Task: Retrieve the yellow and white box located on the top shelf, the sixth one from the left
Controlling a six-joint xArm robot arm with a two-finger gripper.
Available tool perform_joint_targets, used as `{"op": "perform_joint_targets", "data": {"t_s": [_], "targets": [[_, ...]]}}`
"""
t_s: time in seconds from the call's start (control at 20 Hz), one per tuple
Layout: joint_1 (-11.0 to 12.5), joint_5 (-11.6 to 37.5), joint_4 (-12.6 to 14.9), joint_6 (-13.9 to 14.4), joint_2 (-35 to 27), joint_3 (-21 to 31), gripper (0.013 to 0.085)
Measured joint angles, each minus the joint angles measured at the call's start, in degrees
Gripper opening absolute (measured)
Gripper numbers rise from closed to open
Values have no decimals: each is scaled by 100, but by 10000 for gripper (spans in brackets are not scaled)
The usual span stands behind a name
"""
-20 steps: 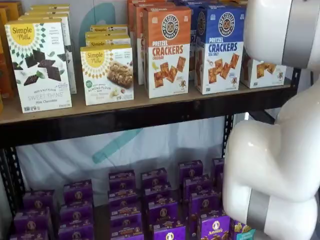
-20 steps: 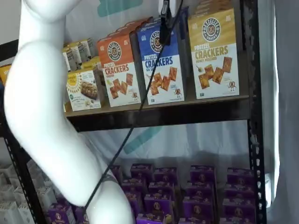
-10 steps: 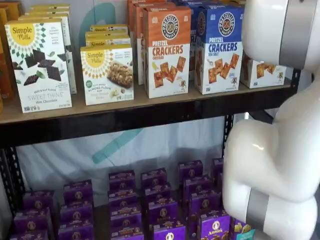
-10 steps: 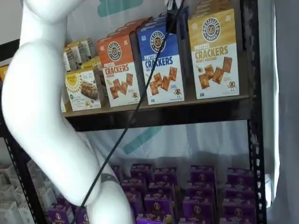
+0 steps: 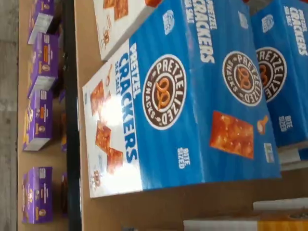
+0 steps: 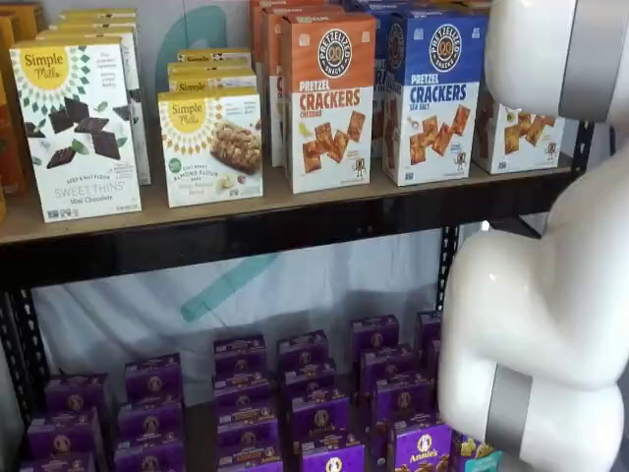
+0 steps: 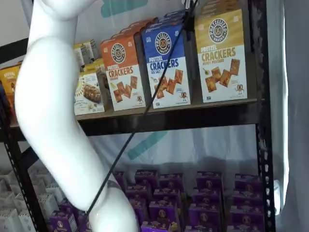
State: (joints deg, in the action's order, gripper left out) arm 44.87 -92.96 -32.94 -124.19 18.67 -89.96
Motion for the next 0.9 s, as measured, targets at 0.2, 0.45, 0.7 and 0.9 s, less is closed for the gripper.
{"op": "perform_joint_targets", "data": {"t_s": [0.2,0.45,0.7,0.9], "targets": [[-185,166,253,-2,-172,-56,850],[-269,246,339,7,-376,-170,850],[-390,310,617,-7,-514,-304,850],[-425,271,693,14,-643,-451,850]]}}
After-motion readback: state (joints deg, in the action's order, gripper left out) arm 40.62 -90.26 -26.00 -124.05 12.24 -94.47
